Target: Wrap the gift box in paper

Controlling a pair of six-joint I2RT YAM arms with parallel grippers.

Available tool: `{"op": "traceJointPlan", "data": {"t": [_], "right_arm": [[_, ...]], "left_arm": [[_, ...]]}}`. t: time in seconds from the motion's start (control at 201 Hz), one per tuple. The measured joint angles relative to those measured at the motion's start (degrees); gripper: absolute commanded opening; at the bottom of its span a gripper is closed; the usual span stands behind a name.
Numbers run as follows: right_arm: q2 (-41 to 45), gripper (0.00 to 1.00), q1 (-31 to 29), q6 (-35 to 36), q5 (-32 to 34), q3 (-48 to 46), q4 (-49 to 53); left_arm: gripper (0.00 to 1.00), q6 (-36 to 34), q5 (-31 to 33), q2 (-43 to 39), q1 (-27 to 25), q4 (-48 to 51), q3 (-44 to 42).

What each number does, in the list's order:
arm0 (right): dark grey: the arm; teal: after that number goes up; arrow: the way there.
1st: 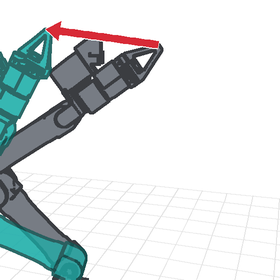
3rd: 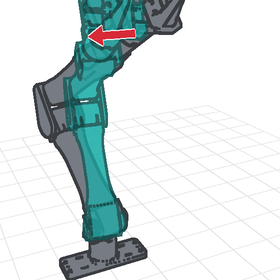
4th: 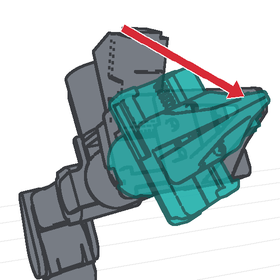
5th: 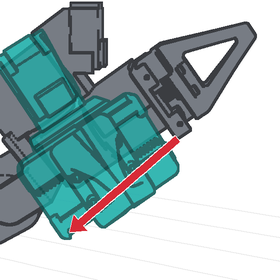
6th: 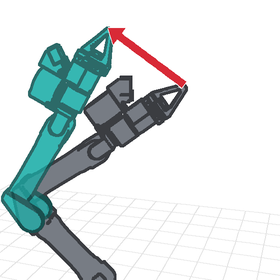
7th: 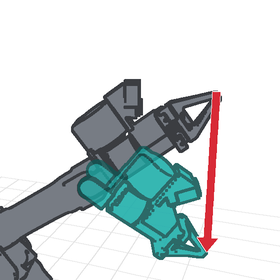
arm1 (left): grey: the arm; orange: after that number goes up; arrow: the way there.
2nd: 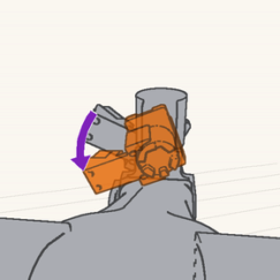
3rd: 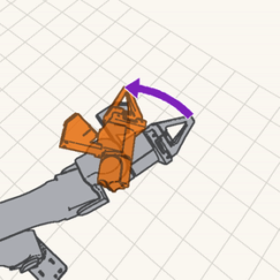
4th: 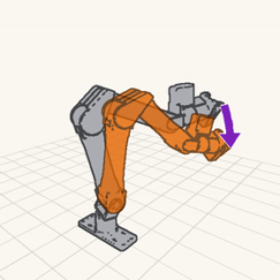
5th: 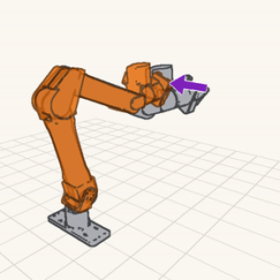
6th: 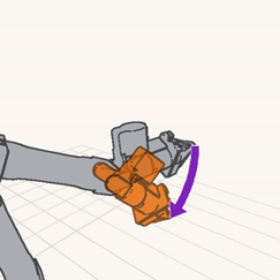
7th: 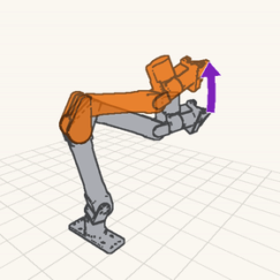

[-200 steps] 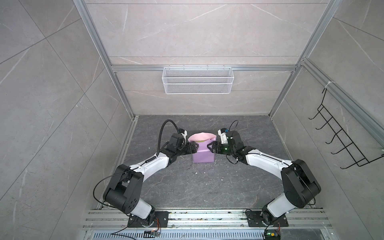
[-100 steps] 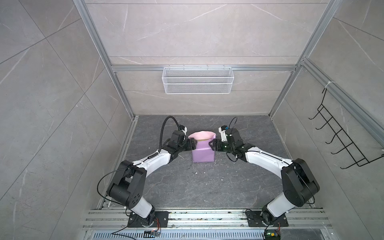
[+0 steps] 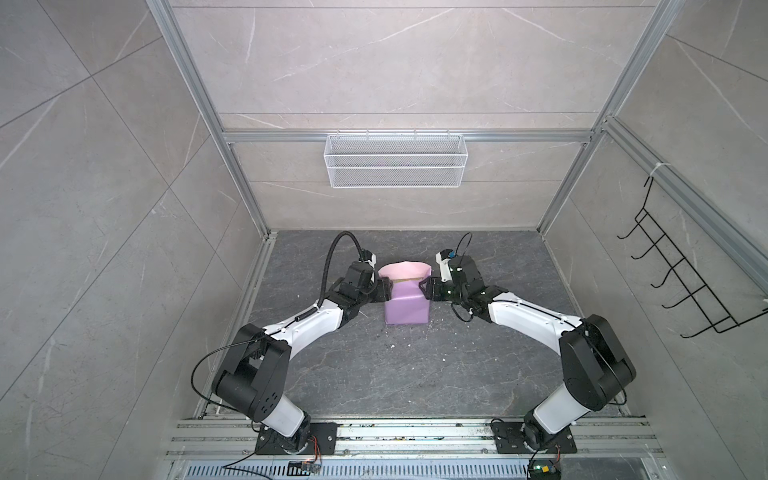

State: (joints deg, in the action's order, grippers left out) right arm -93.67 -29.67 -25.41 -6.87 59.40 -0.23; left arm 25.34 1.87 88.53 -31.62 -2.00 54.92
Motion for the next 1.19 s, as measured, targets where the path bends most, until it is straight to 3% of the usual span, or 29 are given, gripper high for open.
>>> {"op": "traceJointPlan", "data": {"t": [0.244,0.662,0.911,1.195], "right_arm": [[0.0,0.53,0.0,0.0,-0.5,0.0,-0.1],[0.0,0.51,0.0,0.0,-0.4,0.0,-0.5],[0.0,0.53,0.0,0.7,0.3,1.2,1.5],[-0.4,0.32,-0.1,3.3,1.7,2.8,3.6]], "left_arm": [[0.39,-2.2,4.3,-0.9,-2.3,0.9,0.2],[0.21,-3.9,5.4,2.6,-2.4,0.9,3.8],[0.20,-3.9,5.0,2.6,-2.4,0.4,3.8],[0.23,-3.9,4.8,2.6,-2.4,0.2,3.8]]}}
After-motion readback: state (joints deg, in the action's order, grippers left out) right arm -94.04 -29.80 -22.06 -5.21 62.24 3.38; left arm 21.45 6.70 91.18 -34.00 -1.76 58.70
